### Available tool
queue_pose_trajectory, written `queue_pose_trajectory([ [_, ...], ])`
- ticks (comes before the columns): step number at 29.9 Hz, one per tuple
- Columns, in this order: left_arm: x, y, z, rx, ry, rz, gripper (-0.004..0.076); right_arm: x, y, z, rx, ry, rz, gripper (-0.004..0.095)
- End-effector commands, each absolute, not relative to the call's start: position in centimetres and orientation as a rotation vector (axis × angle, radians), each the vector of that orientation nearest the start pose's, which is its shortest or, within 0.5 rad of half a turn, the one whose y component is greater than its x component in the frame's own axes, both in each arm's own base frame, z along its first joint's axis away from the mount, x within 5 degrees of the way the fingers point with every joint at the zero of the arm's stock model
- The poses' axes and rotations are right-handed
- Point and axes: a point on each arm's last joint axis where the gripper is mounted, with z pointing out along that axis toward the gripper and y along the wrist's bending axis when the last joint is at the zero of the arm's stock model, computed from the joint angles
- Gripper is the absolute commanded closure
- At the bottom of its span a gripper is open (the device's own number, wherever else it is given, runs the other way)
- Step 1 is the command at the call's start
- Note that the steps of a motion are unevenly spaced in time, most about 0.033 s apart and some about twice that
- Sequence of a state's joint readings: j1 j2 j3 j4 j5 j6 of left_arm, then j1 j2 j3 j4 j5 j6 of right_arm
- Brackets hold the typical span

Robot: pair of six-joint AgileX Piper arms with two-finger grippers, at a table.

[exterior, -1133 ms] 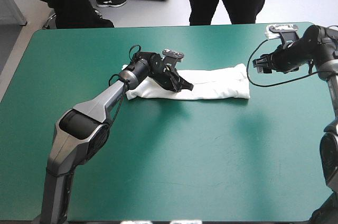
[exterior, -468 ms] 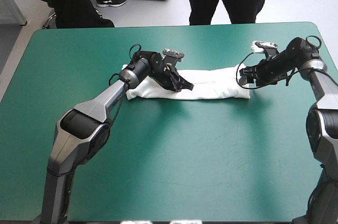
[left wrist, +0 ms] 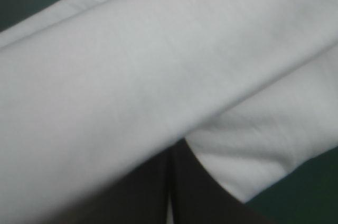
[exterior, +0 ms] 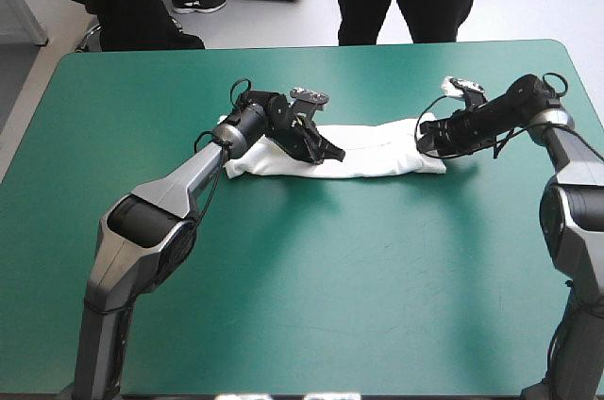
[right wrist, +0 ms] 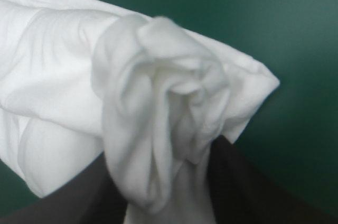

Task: Fold the cloth

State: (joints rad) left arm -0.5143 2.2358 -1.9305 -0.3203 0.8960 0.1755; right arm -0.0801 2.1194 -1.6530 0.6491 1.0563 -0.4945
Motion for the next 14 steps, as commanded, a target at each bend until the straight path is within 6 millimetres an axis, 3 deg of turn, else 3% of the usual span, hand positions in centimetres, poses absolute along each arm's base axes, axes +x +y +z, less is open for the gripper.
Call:
queue_pose_trajectory([
  [1,41.9,-25.8,24.1,0.713,2.541,-0.527,0.0741,43.7,1.7,19.8,-0.215,2.779,0.806,0.0698],
  [4,41.9,-25.7,24.1,0.71,2.542,-0.526,0.0741,43.8,1.7,19.9,-0.212,2.775,0.809,0.0927],
  [9,42.0,-25.6,24.1,0.705,2.54,-0.525,0.0741,43.8,2.0,20.3,-0.194,2.753,0.857,0.0925],
  [14,42.1,-25.5,24.1,0.703,2.537,-0.523,0.0741,43.8,2.3,22.8,-0.217,2.693,0.889,0.0925],
])
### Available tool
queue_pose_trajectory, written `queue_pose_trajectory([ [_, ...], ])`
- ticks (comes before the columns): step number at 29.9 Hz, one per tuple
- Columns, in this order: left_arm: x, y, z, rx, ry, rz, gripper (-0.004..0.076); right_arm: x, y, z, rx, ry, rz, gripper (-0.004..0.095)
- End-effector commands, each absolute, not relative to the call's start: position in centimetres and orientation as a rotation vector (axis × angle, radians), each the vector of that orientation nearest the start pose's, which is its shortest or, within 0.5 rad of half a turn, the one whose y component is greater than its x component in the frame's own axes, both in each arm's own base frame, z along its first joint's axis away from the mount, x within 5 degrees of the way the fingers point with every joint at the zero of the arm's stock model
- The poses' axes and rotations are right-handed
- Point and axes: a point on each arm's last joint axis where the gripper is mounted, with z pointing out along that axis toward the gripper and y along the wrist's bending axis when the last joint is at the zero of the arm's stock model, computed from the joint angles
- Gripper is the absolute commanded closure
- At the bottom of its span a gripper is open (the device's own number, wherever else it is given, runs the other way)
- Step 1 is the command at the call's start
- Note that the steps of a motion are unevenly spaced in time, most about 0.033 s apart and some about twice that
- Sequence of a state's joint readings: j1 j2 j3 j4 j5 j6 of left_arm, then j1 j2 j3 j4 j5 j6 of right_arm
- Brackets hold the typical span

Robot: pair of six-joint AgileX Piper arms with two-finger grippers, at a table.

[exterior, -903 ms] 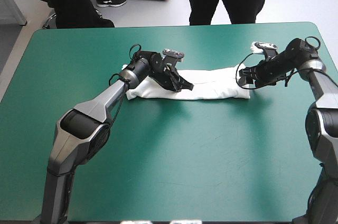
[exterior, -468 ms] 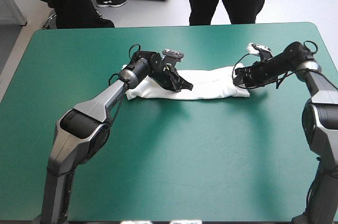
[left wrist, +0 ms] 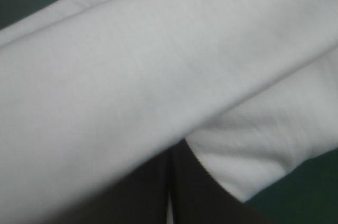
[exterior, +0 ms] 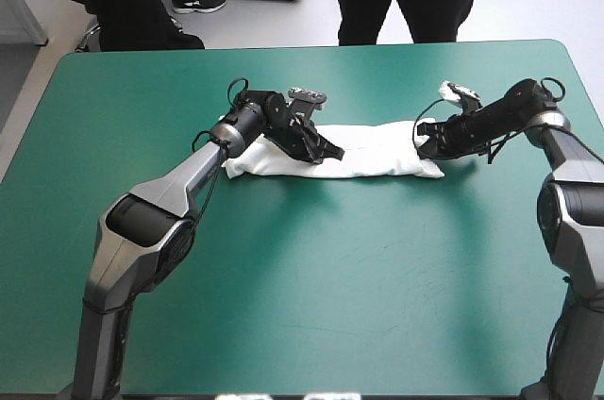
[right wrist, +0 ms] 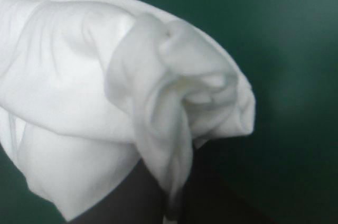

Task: Fold the cloth

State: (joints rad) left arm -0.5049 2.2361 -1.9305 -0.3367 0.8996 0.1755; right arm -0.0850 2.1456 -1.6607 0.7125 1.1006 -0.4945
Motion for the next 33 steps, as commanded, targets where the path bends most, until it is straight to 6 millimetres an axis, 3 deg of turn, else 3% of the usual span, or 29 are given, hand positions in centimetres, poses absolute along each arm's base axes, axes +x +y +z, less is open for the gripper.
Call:
queue_pose_trajectory([
  [1,42.1,-25.5,24.1,0.703,2.537,-0.523,0.0741,43.7,2.3,23.9,-0.237,2.673,0.881,0.0925],
  [7,42.1,-25.6,24.1,0.702,2.537,-0.525,0.0741,43.4,2.4,29.1,-0.301,2.557,0.838,0.0925],
  [13,42.1,-25.6,24.1,0.699,2.538,-0.53,0.0741,42.8,2.5,32.8,-0.35,2.475,0.81,0.0925],
  [19,42.1,-25.6,24.2,0.696,2.532,-0.53,0.0741,42.7,2.7,35.0,-0.377,2.41,0.824,0.0925],
  [26,42.6,-24.8,24.3,0.669,2.526,-0.524,0.0741,42.7,2.8,35.6,-0.379,2.387,0.834,0.0925],
  [30,43.1,-22.8,26.7,0.619,2.489,-0.51,0.0741,42.7,2.8,35.6,-0.379,2.387,0.834,0.0925],
  [33,42.9,-20.5,30.5,0.578,2.435,-0.501,0.0741,42.7,2.9,35.7,-0.375,2.378,0.852,0.0925],
])
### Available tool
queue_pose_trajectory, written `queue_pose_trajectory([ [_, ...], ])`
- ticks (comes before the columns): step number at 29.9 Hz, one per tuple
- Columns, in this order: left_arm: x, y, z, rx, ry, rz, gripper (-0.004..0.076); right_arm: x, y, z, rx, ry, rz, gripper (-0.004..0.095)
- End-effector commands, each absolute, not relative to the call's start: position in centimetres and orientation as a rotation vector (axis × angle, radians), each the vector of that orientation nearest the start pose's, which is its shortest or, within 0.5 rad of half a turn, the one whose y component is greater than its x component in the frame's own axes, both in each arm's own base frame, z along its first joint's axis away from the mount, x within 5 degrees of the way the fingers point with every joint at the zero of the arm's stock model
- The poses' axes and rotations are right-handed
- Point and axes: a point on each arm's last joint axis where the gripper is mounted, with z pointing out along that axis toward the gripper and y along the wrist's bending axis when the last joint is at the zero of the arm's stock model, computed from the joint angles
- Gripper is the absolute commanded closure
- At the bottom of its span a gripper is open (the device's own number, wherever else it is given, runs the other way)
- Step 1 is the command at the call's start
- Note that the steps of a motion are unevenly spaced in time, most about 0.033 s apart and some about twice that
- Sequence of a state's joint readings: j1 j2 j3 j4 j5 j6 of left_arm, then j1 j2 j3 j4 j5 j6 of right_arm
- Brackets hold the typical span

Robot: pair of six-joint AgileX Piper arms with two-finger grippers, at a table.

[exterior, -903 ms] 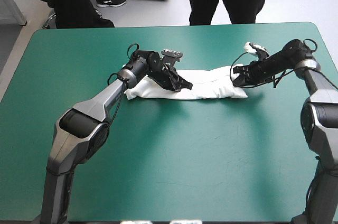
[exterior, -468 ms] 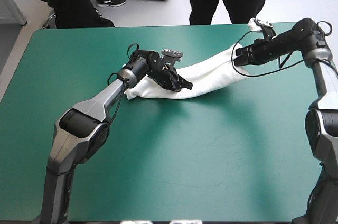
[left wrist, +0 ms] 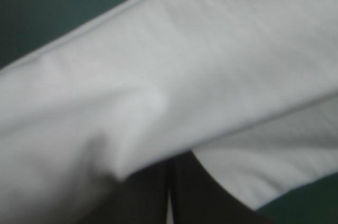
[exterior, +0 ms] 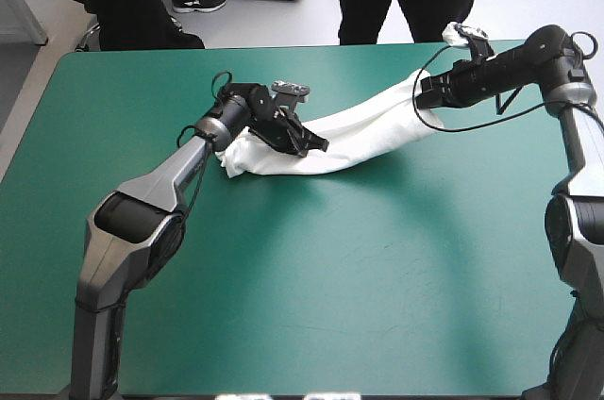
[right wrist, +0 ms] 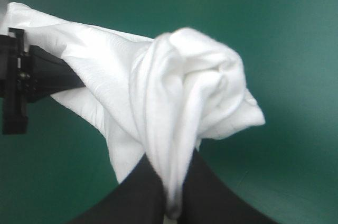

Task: Fold the cloth

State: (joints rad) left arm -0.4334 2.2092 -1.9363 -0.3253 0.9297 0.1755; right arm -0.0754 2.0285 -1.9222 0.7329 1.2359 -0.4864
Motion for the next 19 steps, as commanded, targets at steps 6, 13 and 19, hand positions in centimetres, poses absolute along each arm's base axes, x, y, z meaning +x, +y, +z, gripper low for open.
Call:
queue_pose_trajectory([
  [6,40.2,-14.3,38.8,0.517,2.321,-0.364,0.0741,42.6,4.7,36.1,-0.395,2.338,0.946,0.0924],
  [13,34.7,-8.5,46.9,0.398,2.175,-0.285,0.0741,42.2,11.0,36.6,-0.47,2.277,1.004,0.0924],
  [19,30.9,-6.6,50.2,0.364,2.098,-0.207,0.0741,42.3,16.9,36.0,-0.501,2.205,1.049,0.0925],
])
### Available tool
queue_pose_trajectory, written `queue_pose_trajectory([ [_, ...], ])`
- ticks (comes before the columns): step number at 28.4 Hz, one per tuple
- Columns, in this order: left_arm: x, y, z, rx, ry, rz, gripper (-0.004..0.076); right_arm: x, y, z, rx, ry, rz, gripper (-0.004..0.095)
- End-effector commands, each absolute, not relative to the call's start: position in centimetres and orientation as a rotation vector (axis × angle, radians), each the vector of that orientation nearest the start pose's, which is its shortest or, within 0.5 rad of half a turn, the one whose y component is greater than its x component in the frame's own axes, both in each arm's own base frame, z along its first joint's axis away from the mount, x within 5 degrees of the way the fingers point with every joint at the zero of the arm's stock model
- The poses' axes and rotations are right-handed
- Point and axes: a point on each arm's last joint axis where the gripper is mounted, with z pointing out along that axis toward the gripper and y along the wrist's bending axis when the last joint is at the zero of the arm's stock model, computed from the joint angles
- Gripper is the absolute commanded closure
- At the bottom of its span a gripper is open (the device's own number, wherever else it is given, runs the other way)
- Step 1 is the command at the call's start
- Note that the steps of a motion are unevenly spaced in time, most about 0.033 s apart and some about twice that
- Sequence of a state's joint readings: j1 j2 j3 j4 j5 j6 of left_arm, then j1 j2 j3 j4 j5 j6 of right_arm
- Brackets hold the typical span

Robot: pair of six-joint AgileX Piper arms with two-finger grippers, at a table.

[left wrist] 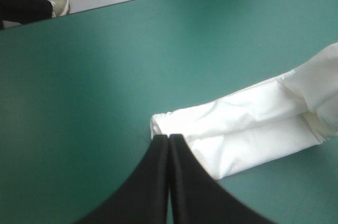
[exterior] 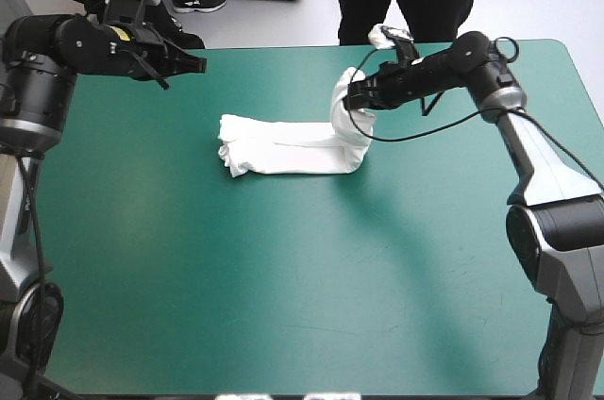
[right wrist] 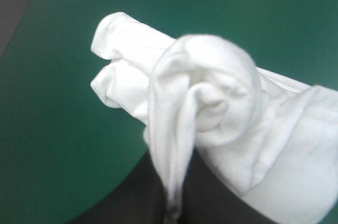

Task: Fold the cloth

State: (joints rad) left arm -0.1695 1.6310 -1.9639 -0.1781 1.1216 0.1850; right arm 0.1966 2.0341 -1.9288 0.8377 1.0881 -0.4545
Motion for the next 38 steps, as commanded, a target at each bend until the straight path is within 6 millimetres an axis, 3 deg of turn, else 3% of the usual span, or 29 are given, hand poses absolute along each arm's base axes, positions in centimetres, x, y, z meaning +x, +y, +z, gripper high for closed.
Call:
queue_pose_trajectory([
  [1,30.4,-6.5,50.5,0.359,2.093,-0.201,0.0741,42.5,17.7,35.8,-0.506,2.195,1.072,0.0925],
  [6,29.3,-6.2,50.7,0.347,2.092,-0.189,0.0741,43.4,22.8,34.2,-0.577,2.159,1.195,0.0925],
  [11,29.0,-6.1,49.9,0.352,2.133,-0.187,0.0741,44.1,26.7,33.1,-0.623,2.104,1.314,0.0903],
  [15,29.0,-6.1,49.7,0.352,2.138,-0.174,0.0741,44.0,28.6,32.6,-0.702,2.061,1.368,0.0683],
  [19,29.0,-5.9,49.7,0.351,2.14,-0.15,0.0741,43.8,29.1,33.1,-0.755,2.022,1.4,0.0381],
  [21,29.0,-5.9,49.7,0.348,2.14,-0.146,0.0741,43.8,29.1,33.3,-0.76,2.013,1.4,0.0308],
  [26,28.9,-5.8,49.8,0.349,2.143,-0.145,0.0741,44.1,27.4,34.5,-0.814,1.991,1.356,0.0325],
  [29,28.1,-5.7,50.2,0.349,2.134,-0.145,0.0741,44.4,25.2,34.9,-0.842,2.055,1.326,0.0348],
  [34,26.3,-5.4,51.5,0.348,2.1,-0.15,0.0741,45.8,19.8,37.1,-0.641,2.126,1.222,0.0373],
  [35,25.3,-5.3,52.1,0.346,2.076,-0.151,0.0741,45.8,17.6,38.5,-0.578,2.157,1.109,0.0373],
  [38,23.8,-5.1,53.0,0.345,2.042,-0.165,0.0741,44.8,13.7,41.2,-0.483,2.213,0.801,0.0373],
])
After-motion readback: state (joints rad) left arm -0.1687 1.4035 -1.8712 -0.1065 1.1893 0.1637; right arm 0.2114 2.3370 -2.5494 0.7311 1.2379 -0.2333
